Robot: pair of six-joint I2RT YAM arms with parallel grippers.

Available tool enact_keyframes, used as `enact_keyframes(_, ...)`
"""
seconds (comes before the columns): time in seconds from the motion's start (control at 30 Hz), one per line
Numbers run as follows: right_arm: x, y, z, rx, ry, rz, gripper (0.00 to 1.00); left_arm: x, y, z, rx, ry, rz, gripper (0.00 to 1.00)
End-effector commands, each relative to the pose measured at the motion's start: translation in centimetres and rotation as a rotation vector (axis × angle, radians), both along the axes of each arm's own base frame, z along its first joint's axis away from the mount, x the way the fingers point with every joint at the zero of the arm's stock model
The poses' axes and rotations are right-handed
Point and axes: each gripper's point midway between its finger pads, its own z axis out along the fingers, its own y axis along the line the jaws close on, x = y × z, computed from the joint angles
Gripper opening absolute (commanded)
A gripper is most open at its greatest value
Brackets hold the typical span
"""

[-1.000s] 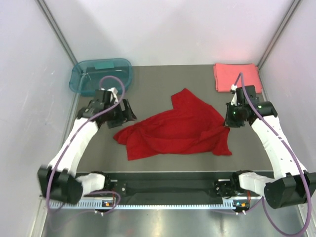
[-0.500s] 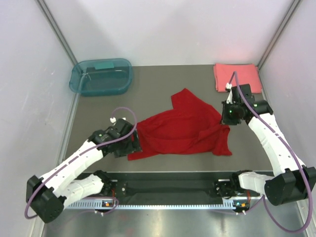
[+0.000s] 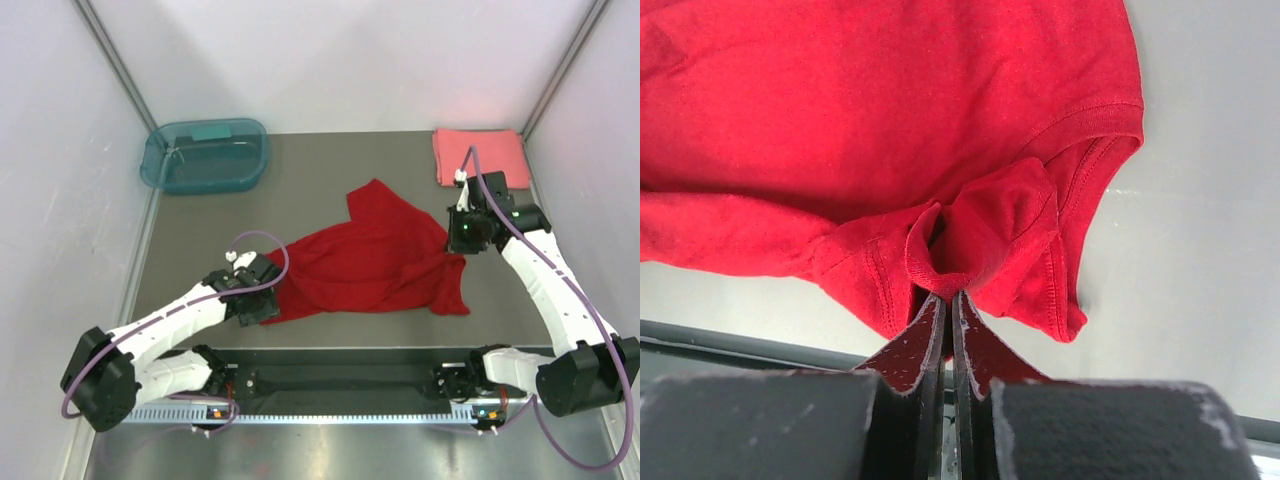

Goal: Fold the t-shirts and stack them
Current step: Flatten the tshirt out

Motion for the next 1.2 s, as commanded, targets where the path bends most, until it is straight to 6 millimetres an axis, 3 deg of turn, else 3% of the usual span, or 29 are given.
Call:
enact_keyframes(0.0, -0.2, 0.5, 0.6, 0.006, -0.034, 0.035, 0.01, 1.6, -0.4, -0.4, 0.009, -0.048, 0.026, 0.53)
enact_keyframes(0.43, -0.4, 0.6, 0.4, 0.004, -0.033, 0.042, 0.01, 2.0, 0.2, -2.2, 0.064, -0.03, 0.028, 0.49)
enact_keyframes(0.77, -0.7, 0.5, -0.1, -0.009, -0.02, 0.05, 0.01, 1.3, -0.1, -3.0, 0.046, 0.003, 0.009, 0.36)
enact_keyframes(0.87, -0.7, 0.7, -0.3, -0.009, -0.019, 0.059, 0.01, 1.1, -0.2, -2.8, 0.038, 0.004, -0.005, 0.21)
enact_keyframes(0.9, -0.8, 0.9, -0.3, -0.011, -0.018, 0.063, 0.01, 1.2, -0.3, -2.6, 0.035, 0.001, -0.013, 0.09)
enact_keyframes(0.97, -0.7, 1.1, -0.4, -0.008, -0.018, 0.065, 0.01, 1.2, -0.6, -1.9, 0.017, -0.006, -0.021, 0.0)
enact_keyframes(1.07, -1.0, 2.5, -0.7, -0.003, -0.005, 0.101, 0.01, 1.3, -0.8, -0.5, -0.007, -0.028, -0.036, 0.0)
enact_keyframes(1.17, -2.0, 5.1, -1.7, 0.025, 0.024, 0.154, 0.03, 1.1, -0.8, 0.9, -0.022, -0.039, -0.054, 0.0)
